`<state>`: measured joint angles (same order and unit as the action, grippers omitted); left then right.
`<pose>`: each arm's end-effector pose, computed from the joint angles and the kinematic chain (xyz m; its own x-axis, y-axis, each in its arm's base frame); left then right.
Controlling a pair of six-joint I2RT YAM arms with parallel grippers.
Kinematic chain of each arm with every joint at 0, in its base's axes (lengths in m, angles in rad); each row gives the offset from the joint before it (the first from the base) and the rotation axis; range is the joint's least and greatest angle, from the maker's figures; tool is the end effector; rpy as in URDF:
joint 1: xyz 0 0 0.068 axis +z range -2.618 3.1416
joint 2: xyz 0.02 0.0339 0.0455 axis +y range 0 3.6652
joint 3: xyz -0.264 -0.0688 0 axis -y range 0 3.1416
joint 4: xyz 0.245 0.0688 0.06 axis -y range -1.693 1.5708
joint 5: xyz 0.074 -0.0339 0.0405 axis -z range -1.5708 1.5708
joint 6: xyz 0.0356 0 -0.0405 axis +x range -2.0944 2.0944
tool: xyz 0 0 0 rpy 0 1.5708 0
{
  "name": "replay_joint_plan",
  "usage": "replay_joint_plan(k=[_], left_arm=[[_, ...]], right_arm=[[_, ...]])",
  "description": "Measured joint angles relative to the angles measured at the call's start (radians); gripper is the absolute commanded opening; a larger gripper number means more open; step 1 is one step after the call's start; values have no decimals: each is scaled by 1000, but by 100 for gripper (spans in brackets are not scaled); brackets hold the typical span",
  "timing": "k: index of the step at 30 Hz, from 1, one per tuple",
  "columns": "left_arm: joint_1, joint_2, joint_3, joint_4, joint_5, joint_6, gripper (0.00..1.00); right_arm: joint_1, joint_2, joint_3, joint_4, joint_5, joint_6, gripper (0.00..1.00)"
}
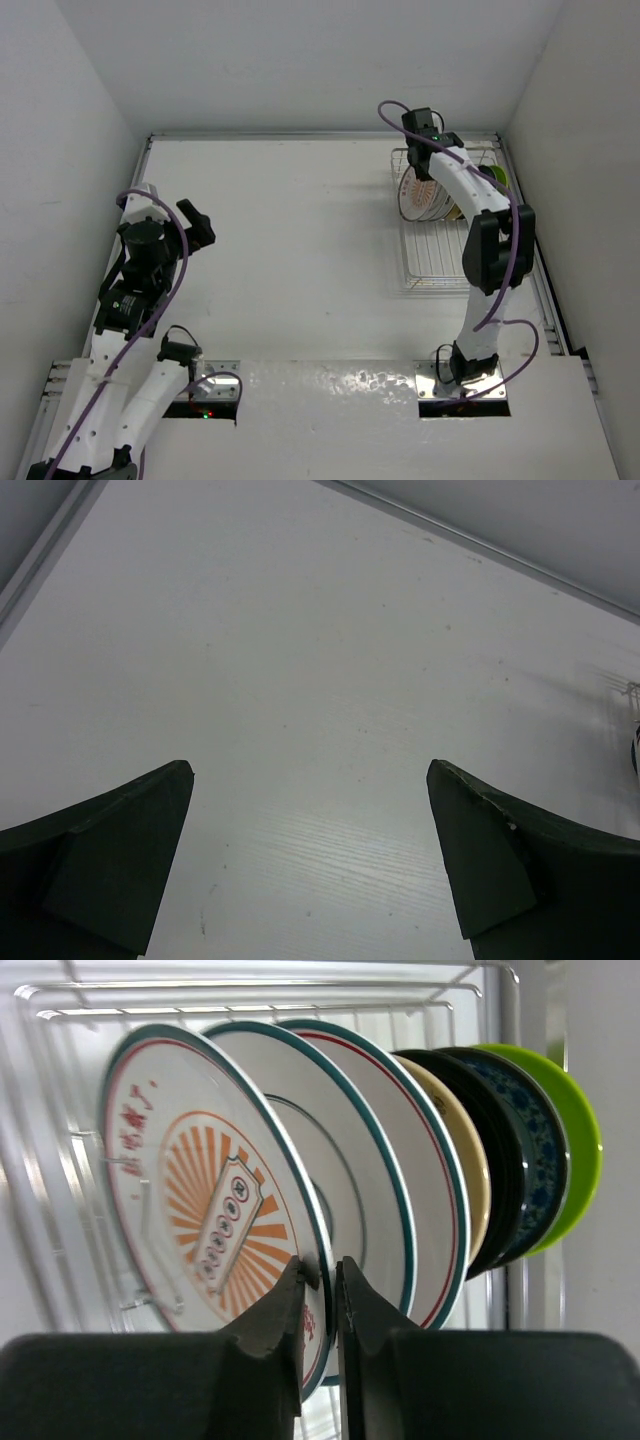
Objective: Unload the plates from the dish rack
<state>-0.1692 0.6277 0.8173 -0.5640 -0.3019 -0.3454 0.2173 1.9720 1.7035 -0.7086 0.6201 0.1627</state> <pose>0.1360 -0.0125 0.3341 -0.3013 -0.2765 -0.9126 -0.2274 0.9503 -0.2128 0.4271 0.0731 0.2640 -0.7757 -0.0363 -0.6301 0.2712 0.8823 -0.3847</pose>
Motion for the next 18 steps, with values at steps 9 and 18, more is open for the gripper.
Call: replay_joint_plan(k=[9, 18], left_arm=[[0, 1, 0, 0, 0, 0, 100], [0, 0, 0, 2, 8, 4, 100]], right_arm=[[8, -38, -1, 0, -42, 61, 0], [8, -114, 0, -11, -40, 99, 0]])
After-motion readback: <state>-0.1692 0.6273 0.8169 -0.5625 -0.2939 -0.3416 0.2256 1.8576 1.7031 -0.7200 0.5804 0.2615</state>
